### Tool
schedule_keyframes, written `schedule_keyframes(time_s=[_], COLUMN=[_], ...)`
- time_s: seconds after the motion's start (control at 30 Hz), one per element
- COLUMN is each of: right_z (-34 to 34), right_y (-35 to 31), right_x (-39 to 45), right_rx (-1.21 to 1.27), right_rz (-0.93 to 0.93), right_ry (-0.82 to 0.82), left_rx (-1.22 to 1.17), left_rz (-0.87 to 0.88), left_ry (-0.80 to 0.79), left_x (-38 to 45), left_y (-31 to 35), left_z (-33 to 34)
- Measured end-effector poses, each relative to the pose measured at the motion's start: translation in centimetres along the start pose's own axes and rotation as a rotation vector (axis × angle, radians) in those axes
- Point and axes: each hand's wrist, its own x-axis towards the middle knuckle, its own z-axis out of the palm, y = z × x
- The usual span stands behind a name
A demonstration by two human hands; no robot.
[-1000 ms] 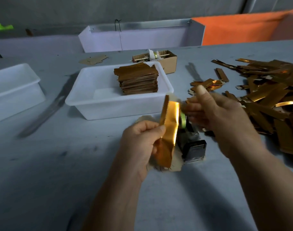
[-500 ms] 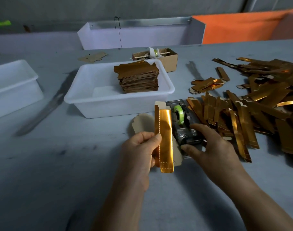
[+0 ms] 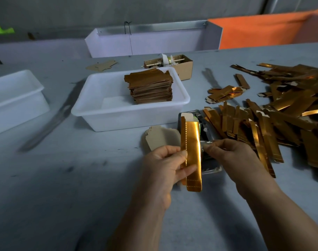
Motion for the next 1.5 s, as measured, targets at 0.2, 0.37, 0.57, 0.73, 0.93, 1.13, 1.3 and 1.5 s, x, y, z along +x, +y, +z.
schedule_keyframes(time_s=[0.2,0.37,0.57,0.73,0.93,1.13,1.3,1.5], right_z=[0.0,0.0,-0.1,0.4,1.1,1.4,1.1,0.3], right_y=[-0.6,-0.5,0.9,1.7,2.4,3.1,2.6,2.9], right_x=[0.0,-0.5,-1.3,-2.0,-2.4,-2.6,-1.9,-2.1], right_rx=[0.038,0.4,0.097,-0.228,-0.191,-0.085,-0.338,-0.456], right_rz=[0.016,0.088,-0.055,-0.206,-0.222,-0.208,-0.305,-0.347], right_ry=[0.009,-0.058,0.123,0.222,0.246,0.228,0.256,0.242], left_rx=[0.087,0.075,0.067,0.083,0.16,0.267,0.329,0.434], left_rz=[0.036,0.01,0.041,0.113,0.164,0.183,0.187,0.217], left_ry=[-0.02,0.004,0.013,-0.01,-0.074,-0.039,-0.03,0.017], left_x=[0.1,0.5,0.8,0.7,0.6,0.6,0.7,0.7], left_y=[-0.7,-1.8,-2.3,-2.3,-1.8,-1.8,-1.9,-1.9], left_z=[1.3,1.9,1.2,1.0,1.4,1.5,1.5,1.9])
